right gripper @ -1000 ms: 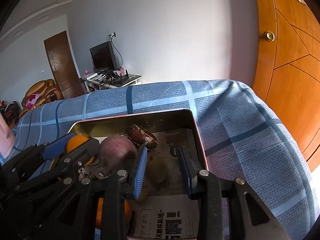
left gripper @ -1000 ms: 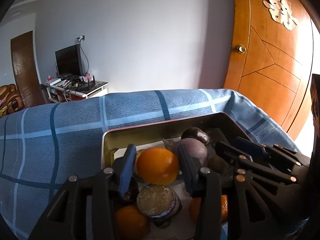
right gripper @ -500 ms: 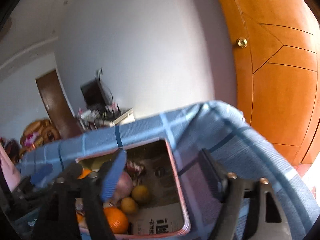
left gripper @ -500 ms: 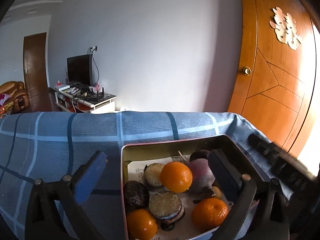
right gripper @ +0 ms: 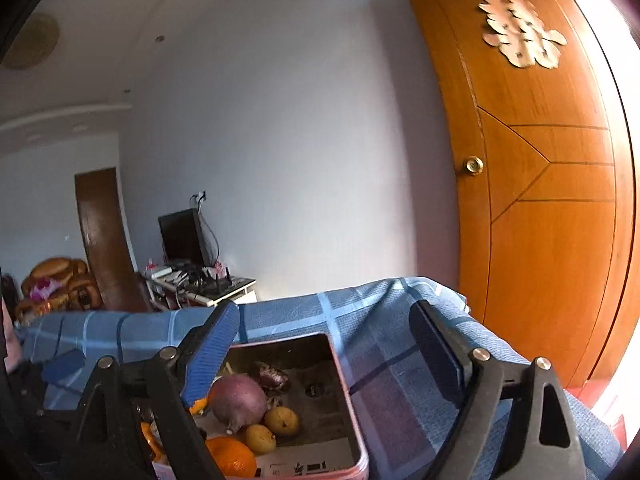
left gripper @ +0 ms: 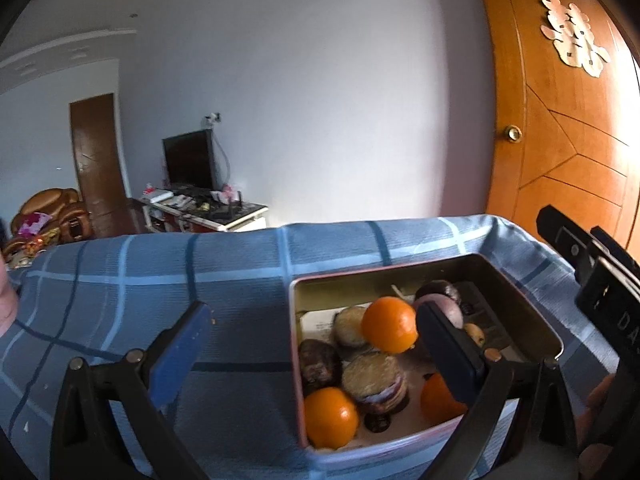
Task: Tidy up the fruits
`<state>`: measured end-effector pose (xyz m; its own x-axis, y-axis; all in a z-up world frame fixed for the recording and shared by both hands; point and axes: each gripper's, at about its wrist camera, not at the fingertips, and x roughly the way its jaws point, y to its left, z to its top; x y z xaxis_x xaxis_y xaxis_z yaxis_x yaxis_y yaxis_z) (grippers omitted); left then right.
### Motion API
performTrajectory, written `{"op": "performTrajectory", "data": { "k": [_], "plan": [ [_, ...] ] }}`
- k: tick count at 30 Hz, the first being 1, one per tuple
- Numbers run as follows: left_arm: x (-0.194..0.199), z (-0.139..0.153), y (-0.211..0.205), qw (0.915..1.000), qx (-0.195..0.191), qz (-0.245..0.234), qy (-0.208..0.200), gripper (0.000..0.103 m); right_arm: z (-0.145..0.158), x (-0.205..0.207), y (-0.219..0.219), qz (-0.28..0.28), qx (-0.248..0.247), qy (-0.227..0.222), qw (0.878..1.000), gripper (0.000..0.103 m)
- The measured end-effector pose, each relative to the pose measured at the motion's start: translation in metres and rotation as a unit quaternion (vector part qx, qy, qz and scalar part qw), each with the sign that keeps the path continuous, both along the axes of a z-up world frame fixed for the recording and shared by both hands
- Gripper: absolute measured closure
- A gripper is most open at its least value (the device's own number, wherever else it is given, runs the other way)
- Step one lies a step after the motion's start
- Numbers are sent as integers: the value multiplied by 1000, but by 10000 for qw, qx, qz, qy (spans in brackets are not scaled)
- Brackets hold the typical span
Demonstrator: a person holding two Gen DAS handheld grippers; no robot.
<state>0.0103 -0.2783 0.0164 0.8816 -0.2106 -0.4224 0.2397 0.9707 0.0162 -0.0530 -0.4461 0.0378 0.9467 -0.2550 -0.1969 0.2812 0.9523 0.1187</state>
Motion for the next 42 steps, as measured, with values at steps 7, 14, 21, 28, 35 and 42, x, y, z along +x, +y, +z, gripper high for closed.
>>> {"op": "performTrajectory", "data": {
  "k": [7, 14, 21, 28, 35, 42],
  "plan": [
    [-20, 1, 10, 9999, 38, 51, -143, 0, 2, -13, 16, -41, -238, -94, 9997, 15],
    [-40, 3, 21, 9996, -40, 7, -296, 0, 3, -35, 28, -149, -291, -203, 9993, 15],
    [-56, 5, 33, 9993, -134, -62, -355, 0, 3, -57, 41, -186, -298, -280, 9990, 15],
    [-71, 6, 43, 9987, -209, -85, -466, 0, 3, -74, 49, -337, -261, -365, 9984, 15],
    [-80, 6, 49, 9983, -248, -107, -510, 0, 3, -87, 57, -468, -329, -444, 9974, 15],
    [-91, 7, 52, 9978, -228, -178, -600, 0, 4, -99, 63, -509, -426, -485, 9966, 15]
  ]
}}
